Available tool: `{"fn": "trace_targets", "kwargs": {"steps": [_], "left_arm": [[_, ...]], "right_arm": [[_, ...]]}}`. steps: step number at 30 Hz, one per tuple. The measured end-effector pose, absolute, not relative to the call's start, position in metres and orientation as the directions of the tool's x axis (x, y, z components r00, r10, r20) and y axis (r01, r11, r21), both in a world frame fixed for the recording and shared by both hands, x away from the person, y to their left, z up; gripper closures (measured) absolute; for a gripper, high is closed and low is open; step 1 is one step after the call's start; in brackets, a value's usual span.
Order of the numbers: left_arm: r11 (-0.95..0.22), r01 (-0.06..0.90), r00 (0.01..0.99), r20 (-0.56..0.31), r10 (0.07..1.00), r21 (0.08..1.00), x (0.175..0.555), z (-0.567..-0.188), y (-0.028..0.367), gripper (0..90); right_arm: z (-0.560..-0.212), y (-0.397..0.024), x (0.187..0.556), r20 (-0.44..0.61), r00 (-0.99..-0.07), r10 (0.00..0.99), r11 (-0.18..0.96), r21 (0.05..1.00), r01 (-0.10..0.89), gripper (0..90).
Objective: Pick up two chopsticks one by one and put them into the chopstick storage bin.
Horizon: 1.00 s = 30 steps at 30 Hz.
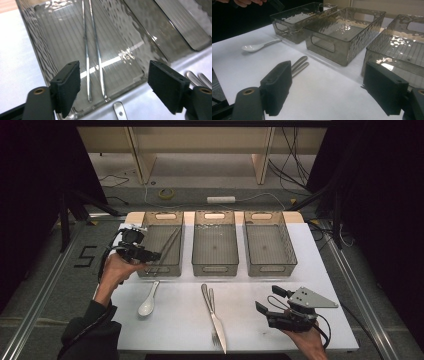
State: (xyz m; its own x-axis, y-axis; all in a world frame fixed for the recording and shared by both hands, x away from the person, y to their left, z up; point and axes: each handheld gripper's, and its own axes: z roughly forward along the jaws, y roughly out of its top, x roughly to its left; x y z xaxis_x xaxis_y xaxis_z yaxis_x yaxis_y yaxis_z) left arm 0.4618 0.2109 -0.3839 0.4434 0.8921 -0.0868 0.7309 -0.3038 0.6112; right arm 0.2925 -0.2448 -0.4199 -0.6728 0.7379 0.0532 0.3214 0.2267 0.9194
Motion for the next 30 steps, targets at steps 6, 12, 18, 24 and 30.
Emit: {"fn": "trace_targets", "kwargs": {"steps": [6, 12, 18, 24, 30], "left_arm": [[-0.326, 0.73, 0.462, -0.082, 0.883, 0.6, 0.449, -0.381, 0.203, 22.5], [-0.355, 0.721, 0.483, -0.064, 0.873, 0.595, 0.438, -0.379, 0.196, 20.5], [-0.373, 0.725, 0.493, -0.059, 0.868, 0.58, 0.429, -0.38, 0.194, 19.0], [-0.389, 0.734, 0.501, -0.058, 0.863, 0.556, 0.421, -0.385, 0.193, 18.9], [-0.401, 0.742, 0.504, -0.053, 0.862, 0.537, 0.417, -0.39, 0.194, 18.9]], "right_arm": [[-0.42, -0.245, 0.292, 0.054, -0.673, 0.738, 0.226, 0.92, 0.321, 24.0], [-0.42, -0.245, 0.292, 0.057, -0.671, 0.739, 0.222, 0.92, 0.323, 24.0], [-0.419, -0.246, 0.292, 0.057, -0.67, 0.74, 0.223, 0.919, 0.324, 24.0], [-0.419, -0.246, 0.292, 0.058, -0.672, 0.738, 0.222, 0.92, 0.323, 24.0], [-0.42, -0.248, 0.292, 0.061, -0.671, 0.739, 0.218, 0.92, 0.324, 24.0]]}}
